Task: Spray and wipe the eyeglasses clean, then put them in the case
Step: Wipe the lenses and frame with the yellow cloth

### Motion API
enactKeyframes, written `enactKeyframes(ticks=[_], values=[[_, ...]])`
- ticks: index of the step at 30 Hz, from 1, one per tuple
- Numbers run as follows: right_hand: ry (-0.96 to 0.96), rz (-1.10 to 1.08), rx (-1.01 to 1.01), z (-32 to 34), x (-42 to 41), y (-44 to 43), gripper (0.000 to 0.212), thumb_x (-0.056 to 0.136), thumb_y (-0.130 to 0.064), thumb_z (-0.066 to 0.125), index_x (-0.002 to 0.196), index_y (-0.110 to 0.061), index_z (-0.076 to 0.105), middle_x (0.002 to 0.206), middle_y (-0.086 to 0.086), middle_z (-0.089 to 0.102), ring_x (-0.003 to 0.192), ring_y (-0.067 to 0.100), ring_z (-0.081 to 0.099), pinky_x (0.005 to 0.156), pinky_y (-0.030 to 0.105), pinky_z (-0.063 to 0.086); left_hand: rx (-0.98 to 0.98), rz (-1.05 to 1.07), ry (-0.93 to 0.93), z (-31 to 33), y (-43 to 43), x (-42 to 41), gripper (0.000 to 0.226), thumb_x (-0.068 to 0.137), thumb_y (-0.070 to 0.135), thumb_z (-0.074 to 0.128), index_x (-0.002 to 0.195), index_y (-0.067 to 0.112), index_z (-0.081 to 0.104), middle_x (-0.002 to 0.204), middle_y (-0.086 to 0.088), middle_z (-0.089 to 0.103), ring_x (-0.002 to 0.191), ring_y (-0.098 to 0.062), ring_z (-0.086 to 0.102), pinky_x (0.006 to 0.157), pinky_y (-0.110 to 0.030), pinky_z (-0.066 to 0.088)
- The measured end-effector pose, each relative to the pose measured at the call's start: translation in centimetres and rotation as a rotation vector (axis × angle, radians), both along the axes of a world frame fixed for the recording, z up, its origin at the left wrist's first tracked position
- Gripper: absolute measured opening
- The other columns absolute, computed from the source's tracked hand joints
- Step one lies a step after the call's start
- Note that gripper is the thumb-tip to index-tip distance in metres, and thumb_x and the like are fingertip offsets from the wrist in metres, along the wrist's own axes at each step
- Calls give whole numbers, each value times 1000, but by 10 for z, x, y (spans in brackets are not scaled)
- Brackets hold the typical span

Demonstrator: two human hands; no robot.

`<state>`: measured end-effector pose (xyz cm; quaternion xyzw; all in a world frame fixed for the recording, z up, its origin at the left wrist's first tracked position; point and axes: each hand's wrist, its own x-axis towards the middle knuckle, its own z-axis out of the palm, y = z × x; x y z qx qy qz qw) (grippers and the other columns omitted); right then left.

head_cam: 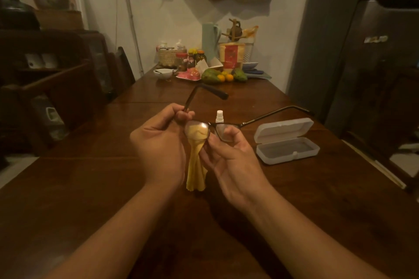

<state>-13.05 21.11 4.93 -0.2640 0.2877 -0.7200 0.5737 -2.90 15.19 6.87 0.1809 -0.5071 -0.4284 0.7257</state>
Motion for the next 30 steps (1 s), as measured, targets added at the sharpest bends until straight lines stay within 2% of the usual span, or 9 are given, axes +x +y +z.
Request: enactKeyframes(ticks=[4, 7, 10, 14, 17, 22, 25, 27, 30], values=[[124, 70, -59, 6, -7, 2, 25, 93, -2, 60, 109, -19, 51, 109, 13, 72, 99, 26, 70, 88, 39, 55, -15, -36, 60, 3, 0, 3, 50, 84, -13, 57, 72, 29, 79, 71, 7, 73, 73, -9, 70, 68, -19, 55], [261, 57, -87, 8, -11, 4, 29, 90, 6, 59, 105, -18, 54, 109, 19, 69, 98, 31, 69, 81, 40, 56, -24, -54, 86, 6, 0, 6, 48, 85, -14, 57, 73, 27, 79, 70, 7, 72, 72, -10, 70, 69, -18, 54], [339, 38, -92, 8, -12, 5, 26, 85, 4, 63, 98, -19, 59, 107, 17, 71, 100, 32, 70, 79, 40, 57, -25, -13, 86, 8, -1, 9, 45, 85, -15, 57, 75, 23, 78, 70, 6, 71, 73, -12, 69, 72, -20, 55], [413, 13, -94, 10, -15, 5, 23, 78, -2, 70, 82, -25, 72, 100, 8, 73, 98, 26, 72, 75, 34, 58, -9, 37, 69, 10, -5, 13, 20, 86, -10, 59, 89, 5, 71, 71, 7, 71, 76, -14, 68, 76, -24, 55], [446, 7, -131, 11, -18, 6, 19, 75, -7, 71, 77, -26, 75, 94, 1, 75, 94, 20, 73, 75, 29, 57, 12, 77, 94, 10, -9, 15, 15, 87, -6, 61, 99, -6, 69, 72, 7, 70, 76, -15, 68, 78, -26, 55], [417, -26, -165, 13, -23, 6, 18, 74, -9, 69, 69, -24, 77, 90, 2, 76, 90, 17, 74, 72, 26, 57, 24, 98, 85, 9, -14, 19, 13, 88, -5, 62, 89, 5, 71, 71, 9, 70, 75, -13, 68, 76, -24, 54], [449, -91, -148, 15, -27, 6, 17, 72, -13, 69, 66, -26, 76, 92, 0, 76, 93, 17, 73, 74, 27, 58, 33, 109, 86, 8, -17, 19, 13, 88, -5, 62, 91, 5, 71, 71, 9, 71, 75, -13, 68, 76, -24, 54], [487, -112, -145, 16, -26, 7, 15, 74, -14, 70, 68, -27, 76, 93, 1, 76, 94, 17, 73, 76, 29, 58, 37, 105, 88, 7, -17, 17, 15, 87, -5, 63, 89, 7, 72, 70, 9, 71, 75, -12, 69, 75, -24, 54], [575, -111, -137, 14, -19, 9, 21, 84, -4, 70, 76, -22, 77, 97, 7, 76, 95, 22, 74, 73, 28, 58, 14, 104, 66, 5, -14, 14, 24, 86, -8, 62, 83, 13, 73, 69, 8, 70, 73, -11, 68, 75, -24, 55]])
